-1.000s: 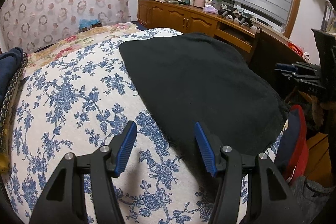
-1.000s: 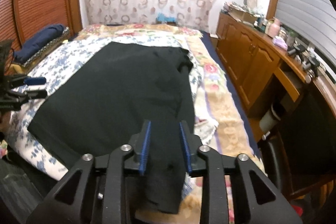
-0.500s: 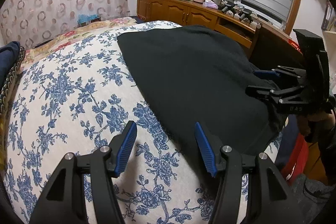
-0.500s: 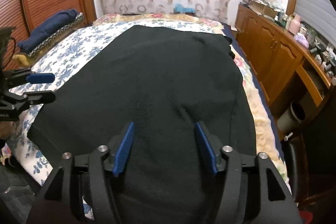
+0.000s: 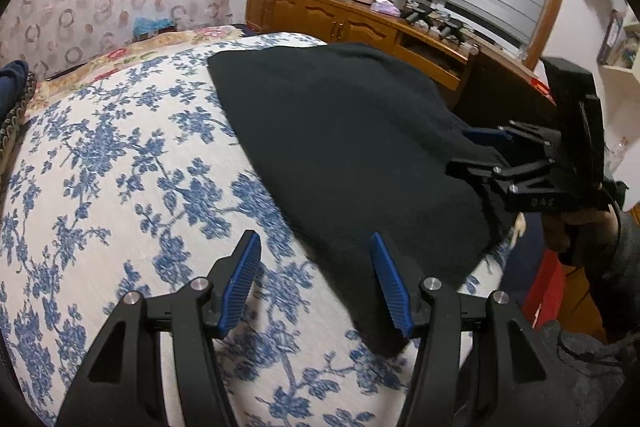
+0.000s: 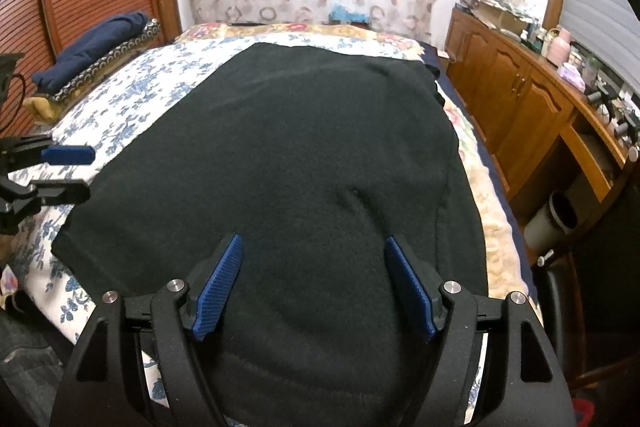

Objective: Fold small clothes

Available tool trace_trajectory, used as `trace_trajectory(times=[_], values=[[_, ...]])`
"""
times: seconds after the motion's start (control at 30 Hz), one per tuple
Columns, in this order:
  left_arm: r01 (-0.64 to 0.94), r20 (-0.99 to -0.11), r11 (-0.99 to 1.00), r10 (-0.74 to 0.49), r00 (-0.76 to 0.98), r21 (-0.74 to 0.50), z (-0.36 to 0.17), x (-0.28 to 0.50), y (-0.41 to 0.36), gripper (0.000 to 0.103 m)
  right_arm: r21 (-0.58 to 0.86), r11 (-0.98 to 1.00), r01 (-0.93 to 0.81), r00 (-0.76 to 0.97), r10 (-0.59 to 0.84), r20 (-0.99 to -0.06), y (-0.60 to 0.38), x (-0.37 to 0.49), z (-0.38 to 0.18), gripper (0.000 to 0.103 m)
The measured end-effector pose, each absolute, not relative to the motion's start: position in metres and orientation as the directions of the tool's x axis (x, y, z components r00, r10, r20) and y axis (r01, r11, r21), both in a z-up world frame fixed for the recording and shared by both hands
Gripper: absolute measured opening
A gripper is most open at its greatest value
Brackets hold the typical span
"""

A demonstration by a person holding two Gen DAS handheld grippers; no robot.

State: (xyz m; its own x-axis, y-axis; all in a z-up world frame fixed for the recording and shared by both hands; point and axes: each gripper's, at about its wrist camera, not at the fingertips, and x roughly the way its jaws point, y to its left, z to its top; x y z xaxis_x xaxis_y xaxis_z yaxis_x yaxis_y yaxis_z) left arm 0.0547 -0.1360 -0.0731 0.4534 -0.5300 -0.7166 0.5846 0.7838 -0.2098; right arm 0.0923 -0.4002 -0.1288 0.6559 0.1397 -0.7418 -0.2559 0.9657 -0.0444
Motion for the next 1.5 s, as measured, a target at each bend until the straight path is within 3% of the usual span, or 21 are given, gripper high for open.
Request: trace_trajectory(times=[0.4, 0.57, 0.97, 1.4, 1.5], values=[[0.626, -0.746, 0.749, -0.541, 0.388, -0.218, -0.081, 0.037, -0.149, 0.025, -0.046, 0.944, -0.325, 0.666, 0.194, -0.720, -0.382, 0.071, -0.117, 0.076], [0.647, -0.730, 0.731, -0.562, 0.388, -0.219, -0.074, 0.034, -0.151, 0.006, -0.016, 0.934, -0.356, 0.646, 0.234, -0.727, -0.376, 0.070, -0.119, 0.076], [0.670, -0.592, 0.702, -0.653, 0.472, -0.240, -0.006, 0.064, -0.157, 0.004, 0.013, 0.890, -0.455, 0.615, 0.325, -0.719, -0.351, 0.056, -0.115, 0.076], [0.635, -0.554, 0.729, -0.648, 0.523, -0.254, 0.005, 0.086, -0.159, 0.005, -0.166, 0.925, -0.342, 0.664, 0.113, -0.739, -0.382, 0.061, -0.133, 0.076], [0.627, -0.555, 0.736, -0.642, 0.529, -0.255, 0.003, 0.087, -0.157, 0.005, -0.194, 0.930, -0.311, 0.671, 0.071, -0.738, -0.392, 0.063, -0.136, 0.069]])
